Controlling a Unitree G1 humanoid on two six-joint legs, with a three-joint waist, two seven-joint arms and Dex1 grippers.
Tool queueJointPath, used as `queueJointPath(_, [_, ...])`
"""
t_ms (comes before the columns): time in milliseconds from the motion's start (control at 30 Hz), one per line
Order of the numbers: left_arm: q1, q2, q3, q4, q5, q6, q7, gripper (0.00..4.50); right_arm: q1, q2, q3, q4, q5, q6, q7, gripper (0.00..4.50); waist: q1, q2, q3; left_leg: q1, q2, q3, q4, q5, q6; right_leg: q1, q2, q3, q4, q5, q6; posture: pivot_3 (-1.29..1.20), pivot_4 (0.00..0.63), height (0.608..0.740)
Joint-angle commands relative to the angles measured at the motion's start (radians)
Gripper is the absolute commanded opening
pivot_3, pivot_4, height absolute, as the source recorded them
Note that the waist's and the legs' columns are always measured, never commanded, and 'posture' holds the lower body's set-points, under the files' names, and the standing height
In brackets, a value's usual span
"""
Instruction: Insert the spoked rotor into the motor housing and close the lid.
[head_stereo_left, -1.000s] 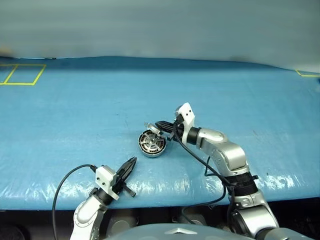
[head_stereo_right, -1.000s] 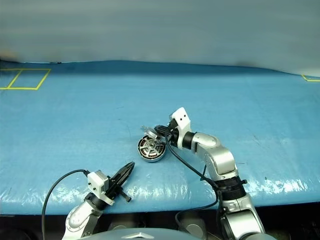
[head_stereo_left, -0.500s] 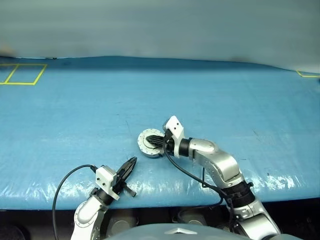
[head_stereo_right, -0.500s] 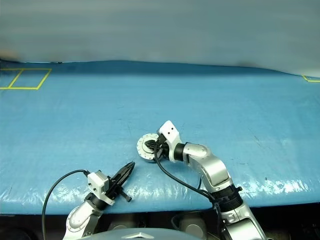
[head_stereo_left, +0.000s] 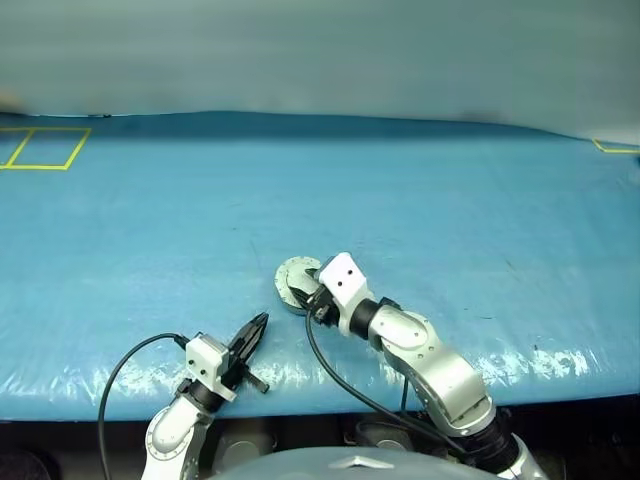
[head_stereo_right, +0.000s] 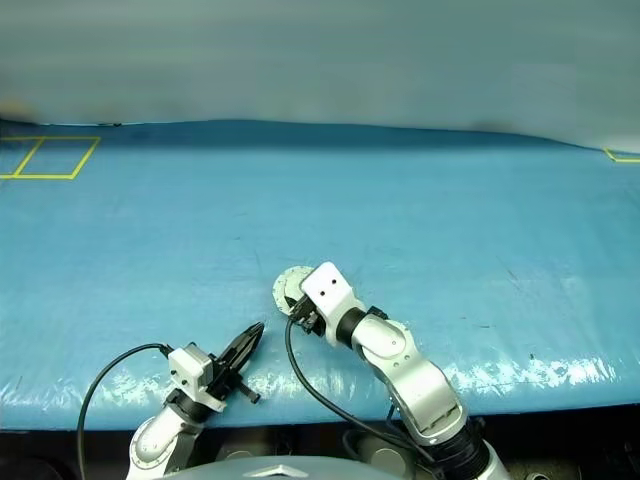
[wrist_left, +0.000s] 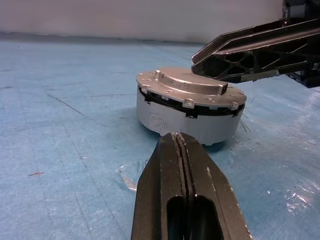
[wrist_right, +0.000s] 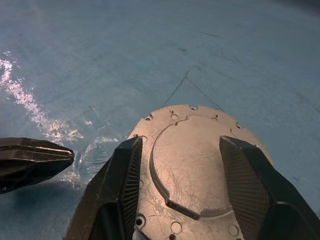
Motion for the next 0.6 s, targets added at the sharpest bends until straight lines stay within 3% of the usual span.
queueJointPath(33, [-0.009, 0.000, -0.004, -0.002, 0.002, -0.022, 0.004, 0.00, -0.018, 0.027, 0.008, 0.029, -0.035, -0.041, -0.033, 3.65, 0.000, 0.000, 0.000, 0.000, 0.000, 0.000, 0.000, 0.000, 0.000, 0.000, 0.000, 0.000, 0.000, 0.000, 0.000, 0.00, 0.150, 0.740])
queueJointPath(133, [-0.014, 0.000, -0.004, -0.002, 0.000, -0.022, 0.005, 0.00, -0.025, 0.054, -0.006, 0.064, -0.043, -0.058, -0.050, 4.49, 0.000, 0.000, 0.000, 0.000, 0.000, 0.000, 0.000, 0.000, 0.000, 0.000, 0.000, 0.000, 0.000, 0.000, 0.000, 0.00, 0.150, 0.740])
queueJointPath(467, [-0.019, 0.003, -0.006, -0.004, -0.001, -0.016, 0.004, 0.00, 0.001, 0.098, -0.052, 0.121, -0.012, -0.082, -0.041, 4.49, 0.000, 0.000, 0.000, 0.000, 0.000, 0.000, 0.000, 0.000, 0.000, 0.000, 0.000, 0.000, 0.000, 0.000, 0.000, 0.00, 0.150, 0.740])
queueJointPath(600, [-0.022, 0.006, -0.005, -0.003, -0.001, -0.013, 0.003, 0.00, 0.027, 0.079, -0.042, 0.129, -0.016, -0.103, -0.021, 3.60, 0.000, 0.000, 0.000, 0.000, 0.000, 0.000, -0.001, 0.000, 0.000, 0.000, 0.000, 0.000, 0.000, 0.000, 0.000, 0.00, 0.150, 0.740])
